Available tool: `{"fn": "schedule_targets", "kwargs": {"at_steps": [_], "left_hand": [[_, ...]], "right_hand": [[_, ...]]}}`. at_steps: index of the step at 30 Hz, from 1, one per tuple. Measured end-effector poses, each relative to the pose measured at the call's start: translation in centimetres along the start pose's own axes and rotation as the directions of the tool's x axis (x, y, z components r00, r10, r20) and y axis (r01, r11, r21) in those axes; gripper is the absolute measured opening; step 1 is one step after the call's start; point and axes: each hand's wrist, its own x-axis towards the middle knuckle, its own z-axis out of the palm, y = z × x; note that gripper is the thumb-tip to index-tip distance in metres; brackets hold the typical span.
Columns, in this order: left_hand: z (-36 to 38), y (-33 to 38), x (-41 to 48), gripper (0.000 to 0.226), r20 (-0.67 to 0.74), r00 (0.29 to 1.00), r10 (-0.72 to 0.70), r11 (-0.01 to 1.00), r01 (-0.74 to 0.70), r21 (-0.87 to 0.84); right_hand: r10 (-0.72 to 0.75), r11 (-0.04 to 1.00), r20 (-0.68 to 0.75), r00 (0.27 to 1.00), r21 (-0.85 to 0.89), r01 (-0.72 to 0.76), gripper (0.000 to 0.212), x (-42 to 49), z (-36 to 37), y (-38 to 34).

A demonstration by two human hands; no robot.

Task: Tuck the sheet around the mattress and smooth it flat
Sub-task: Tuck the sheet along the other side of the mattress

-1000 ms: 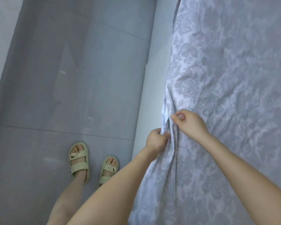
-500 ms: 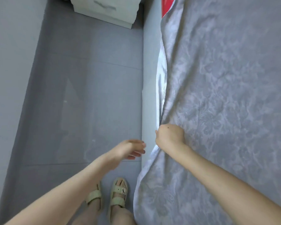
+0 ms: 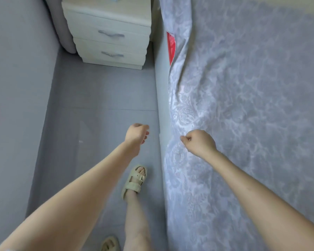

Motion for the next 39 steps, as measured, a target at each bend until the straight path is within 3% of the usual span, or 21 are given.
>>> {"fn": "schedule_targets", "kwargs": {"at_steps": [7,13,17,20,24,28,31,34,37,39], "left_hand": [[1.8,14.2,8.5,0.017,-0.064,0.998,0.018,0.998,-0.014,0.060],[4.9,23.4,18.3,0.021,-0.093,0.996,0.007,1.000,-0.007,-0.001],[8.5,28.3,25.7,0.029,-0.108,0.994,-0.028,0.996,0.019,-0.088],[11.9,31.5,31.7,0.031,-0.056,0.996,-0.067,0.996,0.063,-0.066],[16.6,34.9,40.4,0.031,0.072,0.990,-0.123,0.992,0.122,0.029],[19.6,36.9,46.8,0.035,0.121,0.982,-0.146,0.988,0.138,0.068],[17.4,38.4,49.9,0.025,-0.081,0.992,-0.093,0.993,0.098,0.059],[10.7,39.4,52.5,0.019,-0.370,0.929,0.035,0.987,0.026,0.157],[8.8,41.4,53.2,0.016,-0.367,0.921,0.127,0.911,0.039,0.411],[10.4,42.7,54.6,0.019,-0.325,0.946,0.002,0.876,0.155,0.456]], "right_hand": [[0.041,0.991,-0.039,0.998,0.127,-0.036,0.046,14.7,-8.3,-1.9],[0.041,0.988,-0.104,0.994,0.154,-0.024,0.041,27.6,-13.7,-4.4],[0.049,0.982,-0.089,0.995,0.186,-0.032,0.020,36.1,-15.8,-5.9],[0.107,0.968,-0.098,0.989,0.239,-0.081,0.025,42.2,-17.2,-6.2],[0.275,0.868,-0.178,0.945,0.469,-0.165,0.023,50.7,-17.7,-4.9],[0.343,0.825,-0.155,0.927,0.521,-0.218,0.024,57.3,-16.7,-3.3],[0.346,0.843,-0.151,0.926,0.484,-0.236,0.022,60.8,-17.2,-2.8],[0.311,0.864,-0.160,0.937,0.458,-0.209,0.017,64.2,-18.7,-3.2],[0.236,0.899,-0.114,0.965,0.404,-0.172,0.016,67.9,-20.2,-4.1],[0.185,0.921,-0.091,0.978,0.365,-0.141,0.016,70.2,-21.4,-4.7]]}}
